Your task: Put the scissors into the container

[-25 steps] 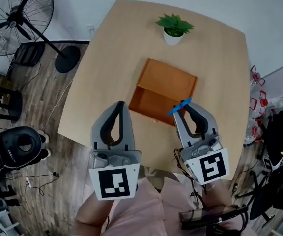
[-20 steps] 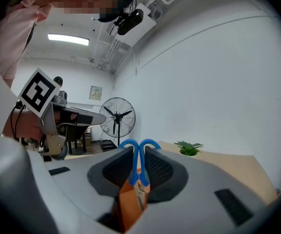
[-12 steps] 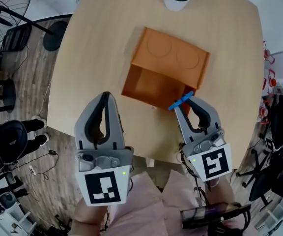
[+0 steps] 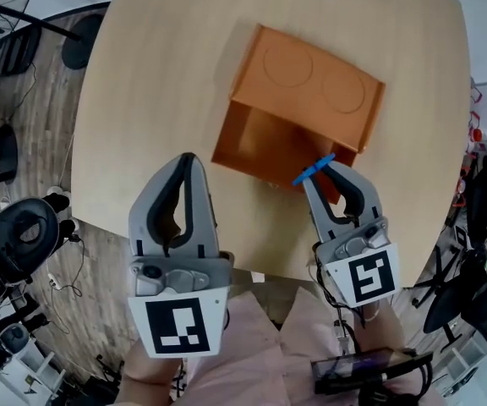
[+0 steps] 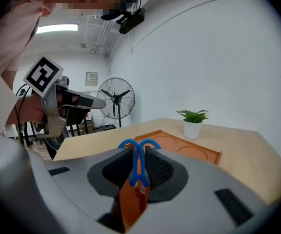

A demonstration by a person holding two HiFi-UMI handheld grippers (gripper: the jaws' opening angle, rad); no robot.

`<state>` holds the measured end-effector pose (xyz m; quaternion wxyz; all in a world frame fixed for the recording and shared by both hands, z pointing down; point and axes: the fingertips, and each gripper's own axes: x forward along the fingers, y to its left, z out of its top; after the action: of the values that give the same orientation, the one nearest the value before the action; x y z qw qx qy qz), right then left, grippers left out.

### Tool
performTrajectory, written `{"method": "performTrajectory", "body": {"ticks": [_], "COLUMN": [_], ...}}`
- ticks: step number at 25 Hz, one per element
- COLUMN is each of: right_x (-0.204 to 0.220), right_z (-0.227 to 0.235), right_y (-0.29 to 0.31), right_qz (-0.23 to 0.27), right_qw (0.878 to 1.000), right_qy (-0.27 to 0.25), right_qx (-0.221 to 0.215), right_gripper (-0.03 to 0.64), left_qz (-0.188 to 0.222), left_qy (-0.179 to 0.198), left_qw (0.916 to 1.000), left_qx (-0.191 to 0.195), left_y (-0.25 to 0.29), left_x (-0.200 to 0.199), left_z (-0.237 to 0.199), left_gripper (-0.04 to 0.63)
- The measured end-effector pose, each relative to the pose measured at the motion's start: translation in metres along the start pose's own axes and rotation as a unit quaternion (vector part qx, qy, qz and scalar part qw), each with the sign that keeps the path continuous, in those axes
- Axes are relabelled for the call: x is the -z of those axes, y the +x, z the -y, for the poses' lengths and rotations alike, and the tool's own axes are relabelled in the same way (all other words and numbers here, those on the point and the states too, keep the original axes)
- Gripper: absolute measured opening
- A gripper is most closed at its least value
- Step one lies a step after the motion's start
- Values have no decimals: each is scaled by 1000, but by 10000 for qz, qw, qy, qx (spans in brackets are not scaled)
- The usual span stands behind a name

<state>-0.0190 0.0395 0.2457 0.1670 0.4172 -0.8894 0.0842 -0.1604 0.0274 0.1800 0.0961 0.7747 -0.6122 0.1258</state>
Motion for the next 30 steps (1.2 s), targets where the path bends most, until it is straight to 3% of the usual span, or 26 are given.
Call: {"method": "performTrajectory", "body": {"ticks": [17, 30], "right_x": [33, 35], "right_z": [-18, -15], "right_y": [69, 77], "right_qz": [-1167, -1216], "right_qw": [9912, 9908], "right_qy": [-127, 15], "right_qx": [-611, -597], "right_gripper": [80, 95], "left_qz": [-302, -309], "left_qy": [-139, -107], "left_qw": [9994, 9995], "left_qx": [-97, -44], "left_y": [37, 47], "left_x": [21, 20], "left_z": [-52, -57], "left_gripper": [5, 5]}}
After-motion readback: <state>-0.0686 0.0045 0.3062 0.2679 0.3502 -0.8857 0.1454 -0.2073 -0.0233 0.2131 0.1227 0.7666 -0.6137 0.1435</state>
